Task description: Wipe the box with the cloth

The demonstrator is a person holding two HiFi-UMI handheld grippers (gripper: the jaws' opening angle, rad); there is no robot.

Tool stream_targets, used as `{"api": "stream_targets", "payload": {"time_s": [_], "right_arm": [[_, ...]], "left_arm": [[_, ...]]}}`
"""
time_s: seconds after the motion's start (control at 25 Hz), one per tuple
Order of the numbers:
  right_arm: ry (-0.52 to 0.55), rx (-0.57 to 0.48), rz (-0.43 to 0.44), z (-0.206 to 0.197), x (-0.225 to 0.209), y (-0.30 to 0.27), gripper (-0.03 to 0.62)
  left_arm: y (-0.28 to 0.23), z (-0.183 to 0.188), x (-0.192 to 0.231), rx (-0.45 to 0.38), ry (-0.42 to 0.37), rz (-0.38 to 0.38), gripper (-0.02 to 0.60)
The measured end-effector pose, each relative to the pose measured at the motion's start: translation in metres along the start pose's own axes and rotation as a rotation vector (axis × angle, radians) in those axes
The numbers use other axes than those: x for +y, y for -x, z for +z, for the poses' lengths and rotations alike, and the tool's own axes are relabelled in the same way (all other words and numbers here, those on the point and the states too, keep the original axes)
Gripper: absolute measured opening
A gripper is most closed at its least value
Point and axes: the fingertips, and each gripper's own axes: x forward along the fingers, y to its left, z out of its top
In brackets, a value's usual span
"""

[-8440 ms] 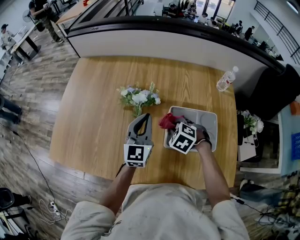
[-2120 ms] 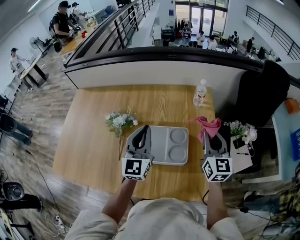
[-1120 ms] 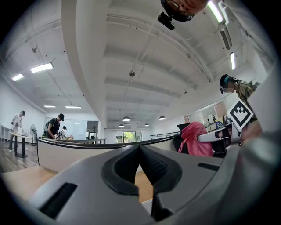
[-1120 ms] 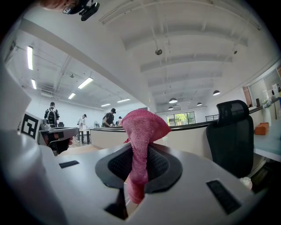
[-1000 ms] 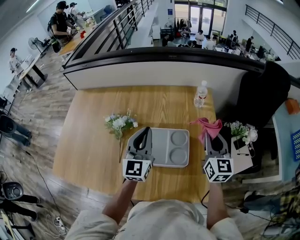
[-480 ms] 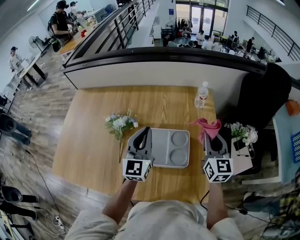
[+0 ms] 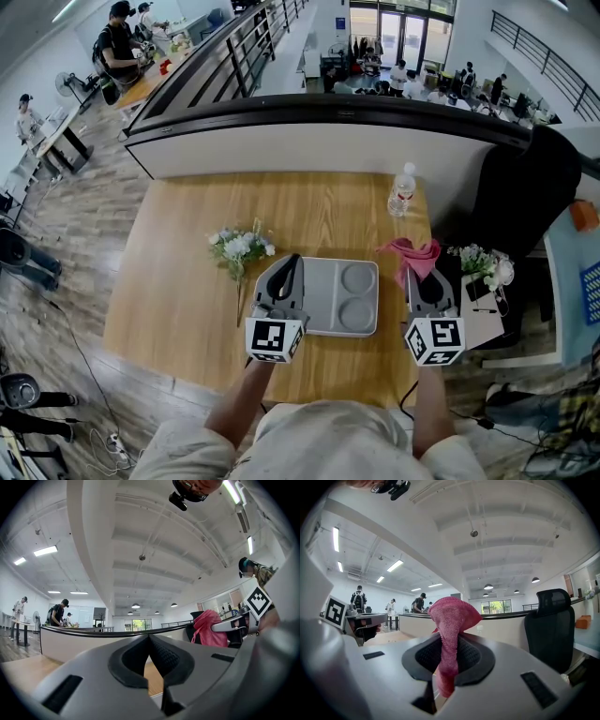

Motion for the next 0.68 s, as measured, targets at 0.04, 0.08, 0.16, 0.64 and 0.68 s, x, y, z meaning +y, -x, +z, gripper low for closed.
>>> {"api": "stream_targets", "payload": {"time_s": [0.04, 0.08, 0.16, 0.64, 0.68], "right_arm": [[0.001, 0.0, 0.0, 0.0001, 0.0002, 0.0003, 0.067], [0.001, 0.001, 0.0, 0.0002, 0.0005, 0.0007, 0.067], [0.003, 0.001, 0.0, 0.0003, 0.0013, 0.0015, 0.067], [-0.002, -0.001, 0.004, 0.0029, 0.0053, 0.003, 0.067], [0.001, 0.0, 0.006, 0.0029, 0.0062, 0.0026, 0.067]], "left_arm": [[0.0003, 0.0001, 0.0002, 0.0, 0.001, 0.0, 0.014], [0.0008, 0.0001, 0.0003, 0.0, 0.001, 0.001, 0.014], [0.0017, 0.0, 0.0004, 0.001, 0.002, 0.002, 0.014], [0.0056, -0.0014, 0.0031, 0.002, 0.009, 0.01, 0.014], [0.0061, -0.0015, 0.0038, 0.003, 0.01, 0.012, 0.014]]}}
